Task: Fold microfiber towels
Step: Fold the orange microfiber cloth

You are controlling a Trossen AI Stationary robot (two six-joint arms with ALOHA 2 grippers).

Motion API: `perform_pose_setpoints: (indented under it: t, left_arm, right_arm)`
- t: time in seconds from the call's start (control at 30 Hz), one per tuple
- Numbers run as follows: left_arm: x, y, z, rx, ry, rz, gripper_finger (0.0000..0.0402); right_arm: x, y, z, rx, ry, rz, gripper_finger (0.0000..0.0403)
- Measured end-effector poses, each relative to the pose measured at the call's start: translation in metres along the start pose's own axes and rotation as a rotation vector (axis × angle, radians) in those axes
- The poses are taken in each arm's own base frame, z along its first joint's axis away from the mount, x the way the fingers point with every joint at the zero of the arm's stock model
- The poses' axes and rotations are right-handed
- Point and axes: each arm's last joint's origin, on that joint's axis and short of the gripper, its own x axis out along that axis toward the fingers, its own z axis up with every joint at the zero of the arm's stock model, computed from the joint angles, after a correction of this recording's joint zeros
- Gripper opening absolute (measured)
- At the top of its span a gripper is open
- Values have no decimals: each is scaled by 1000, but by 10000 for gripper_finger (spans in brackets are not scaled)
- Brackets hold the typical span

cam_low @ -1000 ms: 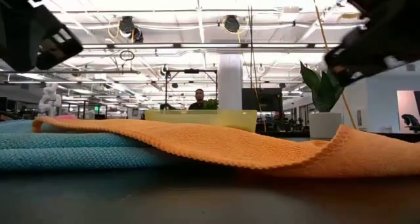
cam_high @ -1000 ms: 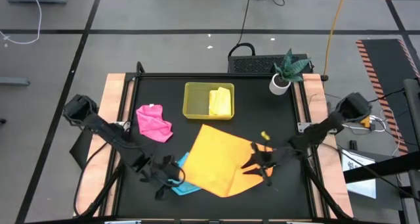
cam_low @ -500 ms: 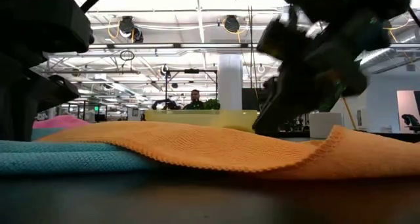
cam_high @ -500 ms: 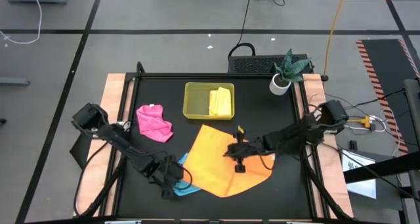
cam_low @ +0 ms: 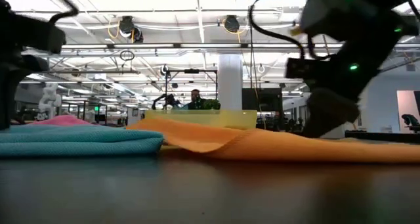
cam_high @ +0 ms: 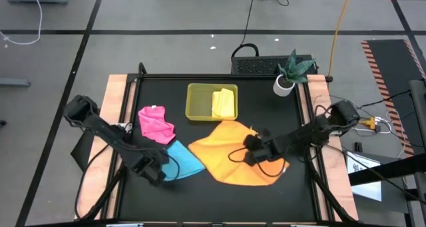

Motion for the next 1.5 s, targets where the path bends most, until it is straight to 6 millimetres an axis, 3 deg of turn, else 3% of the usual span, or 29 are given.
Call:
perform_pose_setpoints:
  t: [0.2,0.4,0.63,0.8,0.9,0.97,1.1,1.2,1.3,1.5]
  left_arm:
    - [-5,-2,4,-47,-122,2,30]
    - [-5,-21,43,49,-465,-123,30]
    - [27,-17,117,147,-731,-264,30]
    - [69,6,151,122,-681,-291,30]
    - [92,15,160,109,-601,-312,30]
    - [96,17,164,129,-578,-365,30]
    - [95,18,165,147,-568,-385,30]
    - [85,20,163,168,-572,-383,30]
    - [74,23,165,187,-618,-357,30]
    - [70,31,169,184,-652,-294,30]
  right_arm:
    - [-28,18,-5,75,-100,142,0]
    - [-56,22,4,-1,-224,268,0]
    - [-46,7,-2,-11,-135,194,0]
    - [-28,-6,-30,16,98,263,0]
    - [-25,-8,-44,55,184,326,0]
    - [-30,-1,-53,57,247,424,0]
    - [-49,25,-64,12,336,738,0]
    - [-63,34,-64,-63,224,852,0]
    - [-70,31,-56,-70,53,809,0]
    - [-59,16,-35,-30,-166,579,0]
